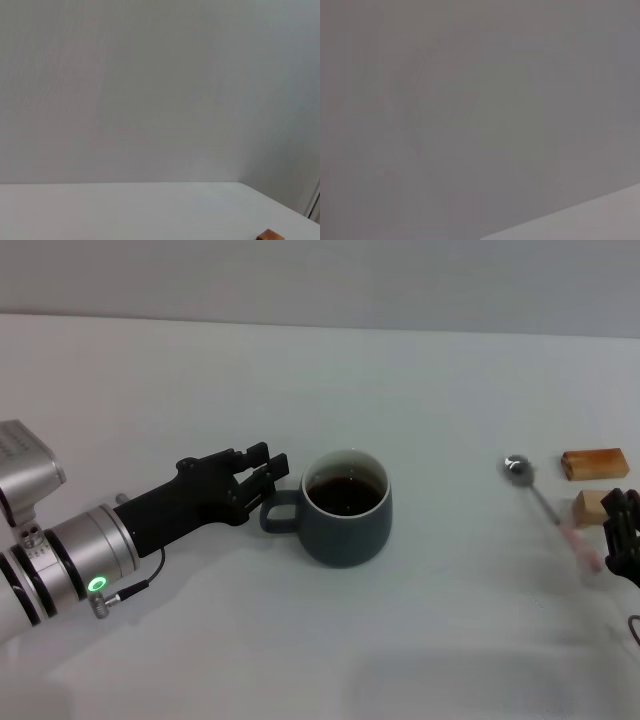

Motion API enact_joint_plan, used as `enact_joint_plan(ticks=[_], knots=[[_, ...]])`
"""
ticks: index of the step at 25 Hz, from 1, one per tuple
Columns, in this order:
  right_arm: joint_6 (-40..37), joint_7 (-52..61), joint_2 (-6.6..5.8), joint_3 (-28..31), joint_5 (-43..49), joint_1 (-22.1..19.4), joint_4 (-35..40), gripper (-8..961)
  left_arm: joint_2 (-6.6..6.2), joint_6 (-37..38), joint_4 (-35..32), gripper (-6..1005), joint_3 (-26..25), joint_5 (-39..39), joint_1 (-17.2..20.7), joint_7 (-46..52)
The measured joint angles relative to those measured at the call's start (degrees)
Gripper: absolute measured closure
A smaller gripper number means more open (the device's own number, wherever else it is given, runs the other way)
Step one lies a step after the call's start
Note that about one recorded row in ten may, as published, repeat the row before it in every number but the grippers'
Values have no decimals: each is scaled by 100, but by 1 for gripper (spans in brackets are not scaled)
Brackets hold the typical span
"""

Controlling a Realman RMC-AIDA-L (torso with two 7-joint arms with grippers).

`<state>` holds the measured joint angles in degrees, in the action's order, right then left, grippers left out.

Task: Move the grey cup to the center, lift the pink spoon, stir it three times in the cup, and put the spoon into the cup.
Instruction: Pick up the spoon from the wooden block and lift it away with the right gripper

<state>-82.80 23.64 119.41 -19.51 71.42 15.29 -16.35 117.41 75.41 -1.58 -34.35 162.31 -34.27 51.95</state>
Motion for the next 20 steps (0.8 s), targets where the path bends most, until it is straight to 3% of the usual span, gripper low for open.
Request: enact_joint_plan(ticks=[20], knots=[[-194,348,-48,-75,58,130,111,831,2,0,0,674,-2,-7,-3,3]])
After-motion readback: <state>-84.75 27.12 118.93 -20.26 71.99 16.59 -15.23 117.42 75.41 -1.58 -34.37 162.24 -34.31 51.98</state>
